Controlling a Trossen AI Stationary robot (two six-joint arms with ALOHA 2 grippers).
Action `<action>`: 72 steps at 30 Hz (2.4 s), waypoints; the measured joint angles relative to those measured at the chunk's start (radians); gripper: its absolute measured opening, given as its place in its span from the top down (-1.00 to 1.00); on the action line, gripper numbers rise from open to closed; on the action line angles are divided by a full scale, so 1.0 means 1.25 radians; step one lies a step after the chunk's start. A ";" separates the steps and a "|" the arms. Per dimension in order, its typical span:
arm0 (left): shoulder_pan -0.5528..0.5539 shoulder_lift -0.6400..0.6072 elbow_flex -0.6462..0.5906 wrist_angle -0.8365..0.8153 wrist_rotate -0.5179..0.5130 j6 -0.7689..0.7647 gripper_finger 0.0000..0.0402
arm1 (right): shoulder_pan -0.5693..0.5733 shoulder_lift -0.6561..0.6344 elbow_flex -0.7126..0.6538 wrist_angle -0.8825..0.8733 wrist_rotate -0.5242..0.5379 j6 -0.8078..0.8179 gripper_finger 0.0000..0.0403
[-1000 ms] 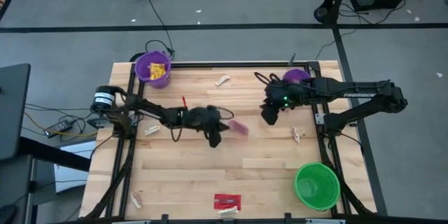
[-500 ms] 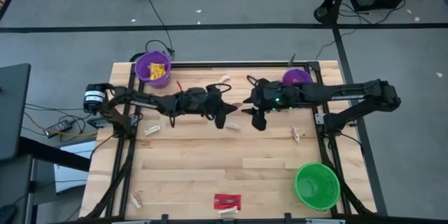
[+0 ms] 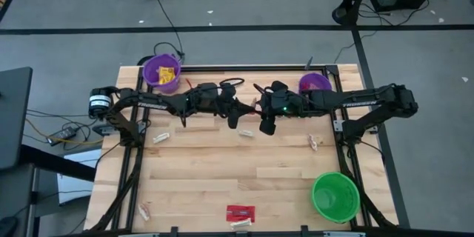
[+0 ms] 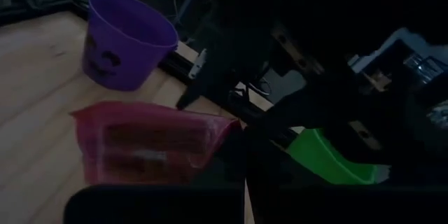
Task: Sort candy by brand, put in halloween buckets
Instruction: Put the red candy into the right purple bucket
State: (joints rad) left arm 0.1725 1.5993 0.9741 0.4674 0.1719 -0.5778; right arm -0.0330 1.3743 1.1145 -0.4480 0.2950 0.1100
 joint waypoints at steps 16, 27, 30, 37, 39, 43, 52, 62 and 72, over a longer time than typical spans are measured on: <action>0.020 -0.001 0.000 -0.006 0.051 -0.015 0.99 | -0.013 -0.002 0.000 0.020 -0.052 -0.033 0.57; 0.029 -0.001 0.000 0.016 0.132 -0.073 0.88 | -0.014 -0.002 0.002 0.022 -0.069 -0.021 0.97; 0.040 -0.001 0.000 0.018 0.144 -0.068 0.75 | -0.015 -0.002 0.002 0.016 -0.050 -0.011 0.97; 0.079 -0.002 0.000 0.048 0.302 -0.086 0.39 | -0.042 -0.011 0.001 -0.112 0.025 0.071 0.99; 0.088 -0.002 0.000 0.045 0.322 -0.098 0.36 | -0.057 -0.023 0.001 -0.151 0.045 0.090 0.99; 0.093 -0.002 0.000 0.020 0.316 -0.103 0.35 | -0.093 -0.048 0.001 -0.241 0.085 0.112 0.99; 0.093 -0.002 0.000 -0.038 0.274 -0.085 0.35 | -0.180 -0.111 0.001 -0.465 0.215 0.177 0.98; 0.092 -0.002 0.000 -0.038 0.257 -0.085 0.35 | -0.267 -0.121 0.001 -0.628 0.291 0.223 0.96; 0.092 -0.002 0.000 -0.072 0.208 -0.088 0.35 | -0.341 -0.120 0.001 -0.631 0.224 0.231 0.50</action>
State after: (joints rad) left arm 0.2881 1.5974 0.9737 0.3774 0.4313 -0.6884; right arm -0.4588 1.2247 1.1156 -1.2362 0.5755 0.3985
